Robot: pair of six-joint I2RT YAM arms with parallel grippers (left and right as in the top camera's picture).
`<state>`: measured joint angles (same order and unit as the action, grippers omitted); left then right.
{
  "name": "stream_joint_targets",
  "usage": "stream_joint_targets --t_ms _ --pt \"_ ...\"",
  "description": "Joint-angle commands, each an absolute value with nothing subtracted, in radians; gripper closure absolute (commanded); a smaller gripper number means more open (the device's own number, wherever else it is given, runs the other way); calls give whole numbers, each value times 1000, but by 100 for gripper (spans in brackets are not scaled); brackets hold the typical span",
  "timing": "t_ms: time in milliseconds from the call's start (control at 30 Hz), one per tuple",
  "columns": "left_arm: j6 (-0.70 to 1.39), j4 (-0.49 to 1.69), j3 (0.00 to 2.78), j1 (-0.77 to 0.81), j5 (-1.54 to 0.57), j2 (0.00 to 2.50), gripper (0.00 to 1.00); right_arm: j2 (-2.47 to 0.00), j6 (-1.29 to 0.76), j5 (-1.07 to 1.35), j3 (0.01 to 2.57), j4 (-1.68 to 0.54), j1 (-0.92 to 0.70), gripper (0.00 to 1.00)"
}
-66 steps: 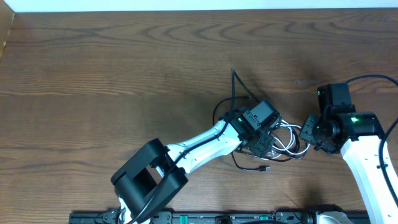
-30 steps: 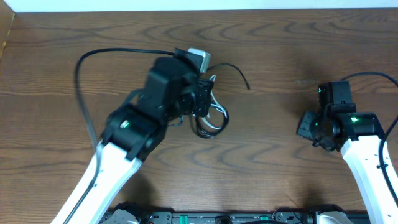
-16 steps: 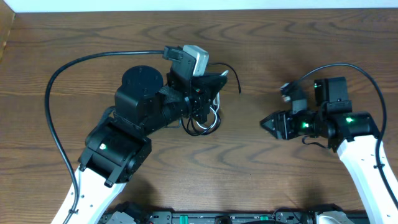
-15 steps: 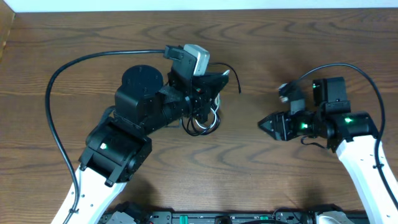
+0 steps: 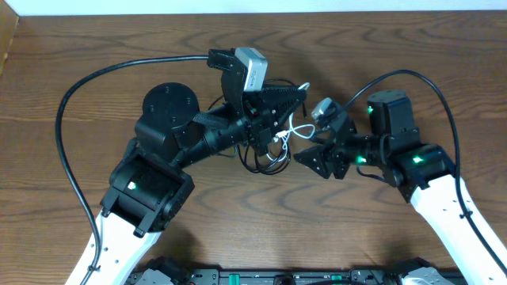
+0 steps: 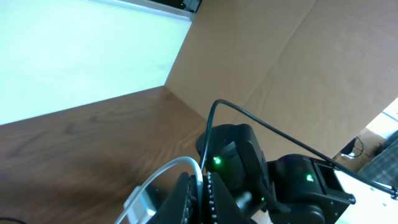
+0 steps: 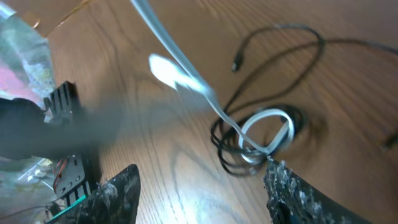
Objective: Untangle cables
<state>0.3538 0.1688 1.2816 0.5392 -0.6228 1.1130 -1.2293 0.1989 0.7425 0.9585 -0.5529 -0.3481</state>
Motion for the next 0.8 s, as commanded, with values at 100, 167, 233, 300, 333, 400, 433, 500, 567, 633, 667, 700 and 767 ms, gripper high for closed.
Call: stream_joint_targets --t_ms 100,167,233,300,333,400,433,500,567,633,667,700,767 --pt "381 101 1305 538 -701 1108 92 -1231 218 762 966 -505 -386 43" --pt "406 65 1305 538 -720 1107 93 -1231 218 762 966 -504 -387 43" --pt "443 27 1305 538 -735 1106 93 -1231 218 762 966 -504 -387 43" --pt "482 -17 1305 538 -762 1103 93 -1231 218 762 966 -500 -387 43" --pt "499 -37 1305 538 -779 1102 93 -1231 217 762 966 -497 -387 43" --pt "538 -78 1305 538 -806 1102 93 -1231 213 762 966 -488 -387 44" --pt "557 -93 1305 538 -813 1102 92 -1231 205 762 966 -480 -387 44" --pt "576 -116 1305 538 -816 1102 93 -1231 189 762 966 -459 -387 44" --pt "582 -130 1305 538 -816 1102 93 -1231 171 762 966 -441 -388 44" --pt "587 -141 1305 538 -816 1102 93 -1231 153 762 966 -429 -388 43" --pt "600 -146 1305 538 -816 1102 93 -1231 149 764 966 -426 -388 42" --pt "616 -154 1305 538 -817 1102 93 -1231 149 768 966 -426 -388 42" --pt "631 -176 1305 538 -823 1102 93 -1231 149 770 966 -426 -388 46"
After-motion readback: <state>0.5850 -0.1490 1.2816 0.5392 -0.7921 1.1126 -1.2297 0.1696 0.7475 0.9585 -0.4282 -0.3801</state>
